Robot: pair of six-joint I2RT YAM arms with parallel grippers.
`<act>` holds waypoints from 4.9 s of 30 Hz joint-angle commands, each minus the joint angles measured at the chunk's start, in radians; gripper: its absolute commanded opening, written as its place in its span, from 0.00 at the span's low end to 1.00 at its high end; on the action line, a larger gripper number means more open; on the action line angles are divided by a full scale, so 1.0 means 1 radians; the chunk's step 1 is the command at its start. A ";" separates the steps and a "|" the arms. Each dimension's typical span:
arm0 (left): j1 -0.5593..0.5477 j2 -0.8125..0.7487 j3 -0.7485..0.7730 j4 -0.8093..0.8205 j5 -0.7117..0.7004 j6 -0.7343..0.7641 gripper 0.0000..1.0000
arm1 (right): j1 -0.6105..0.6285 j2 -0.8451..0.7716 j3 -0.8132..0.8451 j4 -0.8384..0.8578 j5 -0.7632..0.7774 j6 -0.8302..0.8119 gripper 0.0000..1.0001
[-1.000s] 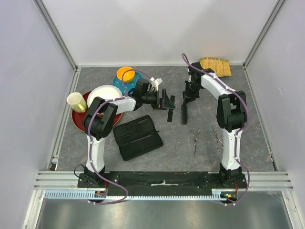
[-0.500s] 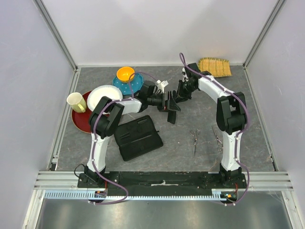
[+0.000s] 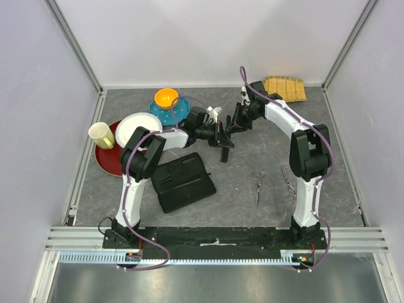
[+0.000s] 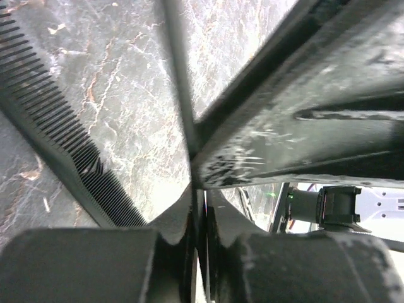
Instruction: Sort the hair-cutting tools
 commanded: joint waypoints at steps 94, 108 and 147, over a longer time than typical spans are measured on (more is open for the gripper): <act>0.449 -0.668 0.381 -0.392 0.279 -0.094 0.72 | 0.030 -0.440 -0.174 1.224 -0.721 0.462 0.00; 0.449 -0.692 0.329 -0.222 0.222 -0.186 0.65 | 0.046 -0.432 -0.214 1.312 -0.776 0.528 0.01; 0.446 -0.810 0.200 -0.093 -0.083 -0.446 0.02 | 0.108 -0.431 -0.273 1.584 -0.218 0.688 0.69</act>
